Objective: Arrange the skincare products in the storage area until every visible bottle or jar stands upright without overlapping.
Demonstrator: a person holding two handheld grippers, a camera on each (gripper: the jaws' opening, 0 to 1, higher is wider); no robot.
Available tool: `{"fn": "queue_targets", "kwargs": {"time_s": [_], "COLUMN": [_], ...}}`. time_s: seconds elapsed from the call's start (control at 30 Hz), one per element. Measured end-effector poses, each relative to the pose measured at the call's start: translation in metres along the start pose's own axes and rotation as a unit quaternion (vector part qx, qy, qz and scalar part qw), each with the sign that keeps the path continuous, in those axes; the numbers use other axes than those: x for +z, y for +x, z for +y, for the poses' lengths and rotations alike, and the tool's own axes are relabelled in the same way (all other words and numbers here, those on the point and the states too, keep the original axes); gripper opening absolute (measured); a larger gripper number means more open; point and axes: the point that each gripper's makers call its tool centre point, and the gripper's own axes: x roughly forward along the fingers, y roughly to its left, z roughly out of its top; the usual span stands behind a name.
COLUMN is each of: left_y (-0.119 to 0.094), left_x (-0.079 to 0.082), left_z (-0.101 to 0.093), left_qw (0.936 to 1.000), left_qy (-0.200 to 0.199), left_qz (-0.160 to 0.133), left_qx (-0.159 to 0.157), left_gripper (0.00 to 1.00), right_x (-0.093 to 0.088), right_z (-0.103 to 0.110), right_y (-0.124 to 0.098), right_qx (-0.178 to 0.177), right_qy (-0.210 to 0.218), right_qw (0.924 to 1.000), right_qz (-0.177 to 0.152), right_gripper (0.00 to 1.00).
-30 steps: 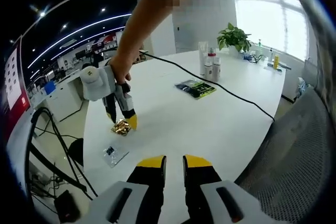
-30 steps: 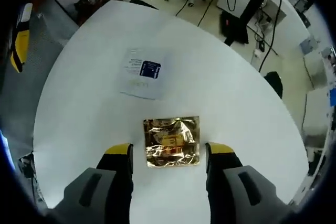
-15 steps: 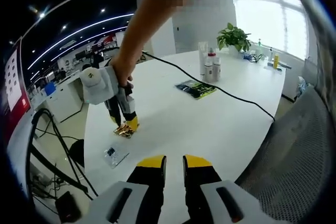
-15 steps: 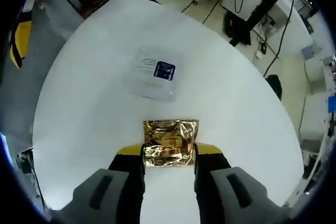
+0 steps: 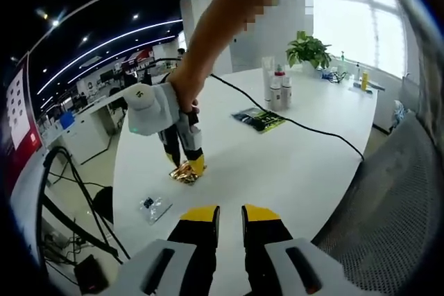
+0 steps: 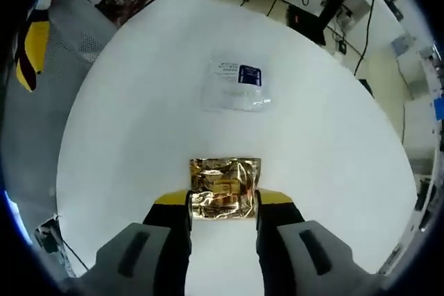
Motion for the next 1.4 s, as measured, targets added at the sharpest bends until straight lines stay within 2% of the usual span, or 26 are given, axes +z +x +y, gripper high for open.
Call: {"fn": "queue_targets", "kwargs": {"time_s": [0.07,0.2,0.3,0.4,0.5,0.73,0.77,0.8,0.9,1.03,1.1,1.17,1.2,1.23,1.33,1.37,1.4], "left_y": [0.000,0.000,0.000,0.001,0.002,0.003,0.003,0.002,0.000,-0.001,-0.001,-0.002,-0.002,-0.002,-0.003,-0.004,-0.004], "left_x": [0.001,0.001,0.001,0.002,0.000,-0.001,0.000,0.001,0.006,0.010,0.011,0.013,0.013,0.013,0.015,0.015,0.015], "left_z": [-0.001,-0.002,-0.003,-0.005,-0.009,-0.015,-0.016,-0.016,-0.017,-0.020,-0.023,-0.027,-0.027,-0.027,-0.021,-0.020,-0.020], "left_qw": [1.0000,1.0000,1.0000,0.9999,0.9998,0.9994,0.9994,0.9993,0.9991,0.9984,0.9977,0.9969,0.9968,0.9968,0.9966,0.9965,0.9966], "left_qy": [0.002,0.003,0.003,0.003,0.007,0.007,0.006,0.004,-0.008,-0.017,-0.021,-0.026,-0.025,-0.027,-0.043,-0.046,-0.046], "left_qz": [-0.001,-0.003,-0.003,-0.002,0.003,0.006,0.005,0.002,-0.013,-0.024,-0.026,-0.029,-0.030,-0.031,-0.036,-0.038,-0.038], "left_qx": [-0.001,-0.003,-0.005,-0.010,-0.018,-0.033,-0.034,-0.036,-0.040,-0.049,-0.059,-0.068,-0.070,-0.069,-0.060,-0.058,-0.058], "left_gripper": [0.13,0.13,0.13,0.13,0.13,0.14,0.14,0.14,0.14,0.15,0.15,0.15,0.15,0.15,0.16,0.16,0.16], "right_x": [-0.002,-0.002,-0.004,-0.008,-0.006,-0.001,0.001,0.002,0.005,0.015,0.018,0.023,0.027,0.030,0.035,0.034,0.031], "right_z": [0.008,0.030,0.052,0.072,0.086,0.129,0.136,0.141,0.160,0.181,0.185,0.190,0.191,0.192,0.195,0.197,0.199], "right_y": [-0.002,-0.011,-0.018,-0.024,-0.033,-0.054,-0.057,-0.060,-0.067,-0.072,-0.074,-0.076,-0.078,-0.080,-0.081,-0.079,-0.073], "right_qx": [-0.004,-0.019,-0.032,-0.048,-0.072,-0.122,-0.129,-0.132,-0.153,-0.166,-0.173,-0.179,-0.183,-0.191,-0.194,-0.192,-0.199], "right_qy": [0.020,0.086,0.136,0.165,0.193,0.286,0.308,0.320,0.342,0.354,0.360,0.373,0.379,0.392,0.426,0.433,0.425], "right_qw": [0.9997,0.9945,0.9857,0.9784,0.9673,0.9251,0.9132,0.9057,0.8884,0.8765,0.8711,0.8611,0.8545,0.8425,0.8156,0.8126,0.8229], "right_qz": [-0.011,-0.057,-0.094,-0.115,-0.147,-0.219,-0.234,-0.245,-0.265,-0.280,-0.286,-0.296,-0.304,-0.317,-0.341,-0.339,-0.321], "right_gripper": [0.33,0.33,0.33,0.34,0.34,0.34,0.34,0.34,0.34,0.34,0.34,0.34,0.34,0.34,0.34,0.34,0.34]}}
